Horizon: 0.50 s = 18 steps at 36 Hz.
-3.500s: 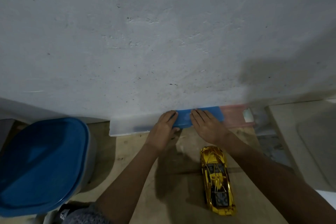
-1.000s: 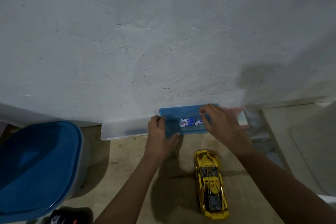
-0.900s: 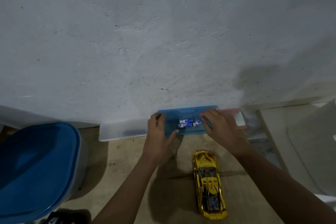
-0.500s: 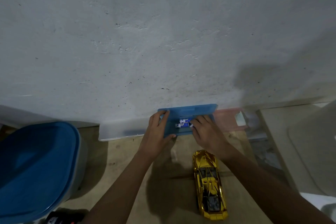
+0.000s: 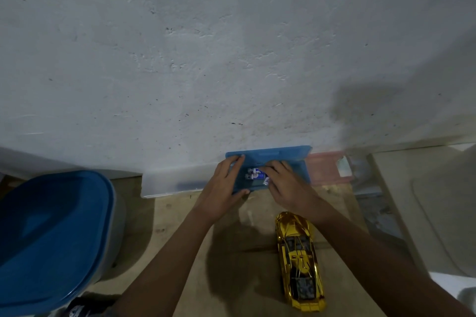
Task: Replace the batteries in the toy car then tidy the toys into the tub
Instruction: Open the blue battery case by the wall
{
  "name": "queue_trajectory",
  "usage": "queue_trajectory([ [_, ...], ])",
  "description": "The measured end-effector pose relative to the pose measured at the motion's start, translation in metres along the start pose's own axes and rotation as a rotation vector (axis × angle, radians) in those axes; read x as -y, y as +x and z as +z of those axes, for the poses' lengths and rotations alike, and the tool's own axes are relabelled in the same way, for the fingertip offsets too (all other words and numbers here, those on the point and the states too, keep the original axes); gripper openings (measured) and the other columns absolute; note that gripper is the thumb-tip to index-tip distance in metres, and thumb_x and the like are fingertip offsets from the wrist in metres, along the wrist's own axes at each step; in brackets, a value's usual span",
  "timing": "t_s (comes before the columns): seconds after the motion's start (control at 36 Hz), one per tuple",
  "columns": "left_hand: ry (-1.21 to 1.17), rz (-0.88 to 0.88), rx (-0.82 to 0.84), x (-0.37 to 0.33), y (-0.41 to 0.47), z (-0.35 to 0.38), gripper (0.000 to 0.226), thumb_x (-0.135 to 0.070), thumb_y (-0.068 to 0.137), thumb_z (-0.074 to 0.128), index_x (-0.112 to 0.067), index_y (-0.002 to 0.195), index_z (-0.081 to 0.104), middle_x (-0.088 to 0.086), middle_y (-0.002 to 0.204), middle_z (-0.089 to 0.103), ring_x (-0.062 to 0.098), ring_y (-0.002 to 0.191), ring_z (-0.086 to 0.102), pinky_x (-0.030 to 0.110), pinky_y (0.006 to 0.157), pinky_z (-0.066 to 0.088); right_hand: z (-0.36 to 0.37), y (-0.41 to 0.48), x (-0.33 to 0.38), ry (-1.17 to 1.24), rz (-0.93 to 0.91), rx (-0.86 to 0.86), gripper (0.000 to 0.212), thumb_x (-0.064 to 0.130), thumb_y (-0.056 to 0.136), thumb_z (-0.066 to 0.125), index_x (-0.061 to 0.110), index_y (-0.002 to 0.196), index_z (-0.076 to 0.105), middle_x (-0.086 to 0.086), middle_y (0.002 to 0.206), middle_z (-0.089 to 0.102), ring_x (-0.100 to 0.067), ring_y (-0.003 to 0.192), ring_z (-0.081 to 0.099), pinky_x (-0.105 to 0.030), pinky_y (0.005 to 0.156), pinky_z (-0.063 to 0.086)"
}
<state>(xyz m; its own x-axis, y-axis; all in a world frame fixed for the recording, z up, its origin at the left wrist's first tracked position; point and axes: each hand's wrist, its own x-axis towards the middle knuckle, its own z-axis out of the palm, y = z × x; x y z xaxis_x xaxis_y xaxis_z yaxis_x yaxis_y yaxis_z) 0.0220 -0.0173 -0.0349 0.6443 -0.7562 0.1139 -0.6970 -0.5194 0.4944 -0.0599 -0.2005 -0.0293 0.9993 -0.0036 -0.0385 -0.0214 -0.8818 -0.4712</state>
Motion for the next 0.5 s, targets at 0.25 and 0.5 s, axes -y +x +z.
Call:
queue_trajectory([
  [0.25, -0.056, -0.059, 0.083, 0.0, 0.0, -0.005, 0.079, -0.028, 0.089, 0.062, -0.019, 0.149, 0.012, 0.006, 0.151, 0.022, 0.017, 0.136, 0.025, 0.027, 0.106, 0.034, -0.023, 0.011, -0.011, 0.018, 0.144, 0.147, 0.034, 0.002, 0.088, 0.051, 0.015, 0.119, 0.06, 0.0, 0.123, 0.053, -0.017, 0.117, 0.042, -0.027, 0.102, 0.034],
  [0.5, -0.077, -0.069, 0.113, 0.002, 0.0, -0.005, 0.08, -0.023, 0.089, 0.062, -0.02, 0.149, 0.01, 0.007, 0.151, 0.022, 0.018, 0.137, 0.025, 0.028, 0.107, 0.033, -0.019, 0.015, -0.004, 0.063, 0.139, 0.215, 0.019, 0.016, 0.094, 0.05, 0.012, 0.103, 0.066, -0.003, 0.107, 0.059, -0.016, 0.102, 0.053, -0.031, 0.089, 0.045],
])
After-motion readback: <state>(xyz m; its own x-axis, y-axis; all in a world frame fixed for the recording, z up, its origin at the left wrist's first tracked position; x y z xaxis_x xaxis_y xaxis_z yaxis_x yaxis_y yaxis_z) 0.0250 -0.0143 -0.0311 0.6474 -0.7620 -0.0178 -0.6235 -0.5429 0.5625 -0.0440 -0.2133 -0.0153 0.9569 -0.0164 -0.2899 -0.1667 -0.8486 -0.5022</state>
